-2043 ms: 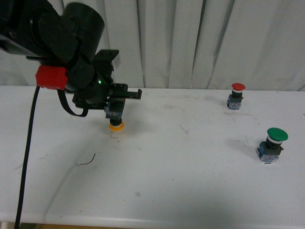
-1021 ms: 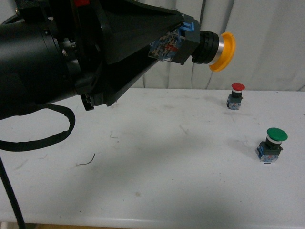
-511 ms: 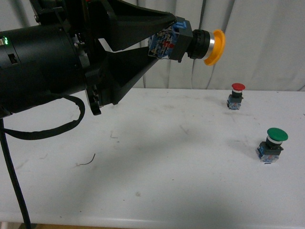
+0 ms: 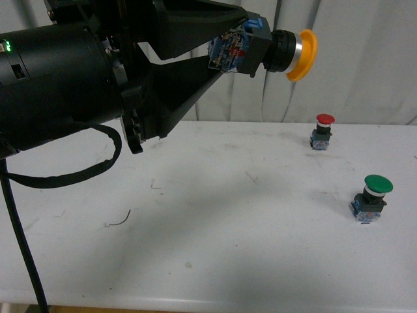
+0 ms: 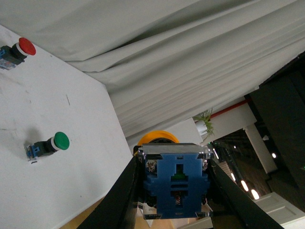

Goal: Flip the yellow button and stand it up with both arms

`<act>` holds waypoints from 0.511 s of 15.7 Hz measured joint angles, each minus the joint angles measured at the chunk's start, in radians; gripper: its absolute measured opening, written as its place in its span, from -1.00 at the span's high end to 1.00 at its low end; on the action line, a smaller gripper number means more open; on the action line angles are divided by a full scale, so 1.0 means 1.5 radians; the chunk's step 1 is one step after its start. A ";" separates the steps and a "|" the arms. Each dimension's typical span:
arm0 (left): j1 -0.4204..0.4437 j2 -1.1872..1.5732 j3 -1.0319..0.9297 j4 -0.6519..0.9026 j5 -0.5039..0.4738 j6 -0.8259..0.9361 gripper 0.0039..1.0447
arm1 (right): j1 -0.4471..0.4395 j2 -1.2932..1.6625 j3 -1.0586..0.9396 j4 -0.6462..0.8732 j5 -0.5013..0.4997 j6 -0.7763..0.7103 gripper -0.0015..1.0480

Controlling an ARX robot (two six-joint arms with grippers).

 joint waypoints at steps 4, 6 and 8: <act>-0.010 -0.005 0.002 -0.001 -0.009 0.009 0.36 | -0.011 0.451 0.079 0.422 -0.053 0.043 -0.88; -0.021 -0.011 0.013 -0.001 -0.009 0.016 0.36 | 0.025 0.622 0.204 0.498 -0.074 0.086 -0.88; -0.027 -0.019 0.016 -0.001 -0.014 0.024 0.36 | 0.059 0.737 0.288 0.489 -0.089 0.126 -0.88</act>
